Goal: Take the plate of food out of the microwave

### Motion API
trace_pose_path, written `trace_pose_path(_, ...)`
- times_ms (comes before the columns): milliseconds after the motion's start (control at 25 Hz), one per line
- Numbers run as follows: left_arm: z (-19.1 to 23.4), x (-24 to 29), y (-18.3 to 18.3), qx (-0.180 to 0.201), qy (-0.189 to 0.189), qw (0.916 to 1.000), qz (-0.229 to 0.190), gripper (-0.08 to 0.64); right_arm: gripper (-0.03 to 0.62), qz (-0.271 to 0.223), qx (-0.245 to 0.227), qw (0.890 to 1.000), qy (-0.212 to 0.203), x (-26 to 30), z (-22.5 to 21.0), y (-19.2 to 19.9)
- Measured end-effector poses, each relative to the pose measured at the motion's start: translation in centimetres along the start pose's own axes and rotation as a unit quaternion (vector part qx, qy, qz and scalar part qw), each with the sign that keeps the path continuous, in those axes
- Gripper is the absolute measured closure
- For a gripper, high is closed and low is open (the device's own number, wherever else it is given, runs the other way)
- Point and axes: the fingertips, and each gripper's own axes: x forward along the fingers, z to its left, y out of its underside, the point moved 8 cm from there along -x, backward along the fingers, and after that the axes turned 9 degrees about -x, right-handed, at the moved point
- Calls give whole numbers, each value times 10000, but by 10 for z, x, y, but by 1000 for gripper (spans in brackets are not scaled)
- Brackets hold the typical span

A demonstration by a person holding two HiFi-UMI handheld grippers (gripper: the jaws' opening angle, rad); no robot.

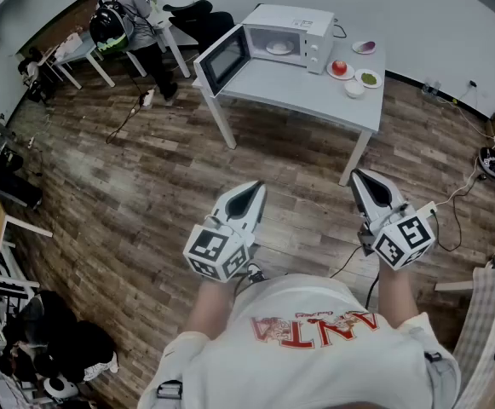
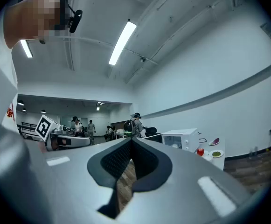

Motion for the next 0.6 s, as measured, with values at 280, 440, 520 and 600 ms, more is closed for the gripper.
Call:
trace_pose_path(280, -4, -10, 6, -33, -10, 10000, 59, 551, 591, 86, 101, 9999, -57, -2, 7, 6)
trace_pose_path(440, -5, -17, 11, -108, -76, 9999, 71, 551, 590, 131, 205, 9997, -80, -3, 9, 12)
trace_pose_path(520, -7, -19, 14, -140, -98, 9998, 97, 551, 589, 31, 314, 9994, -123, -4, 9, 14)
trace_pose_path(600, -9, -21, 18, -133, -62, 9998, 130, 551, 589, -87, 442, 9988, -214, -5, 11, 15)
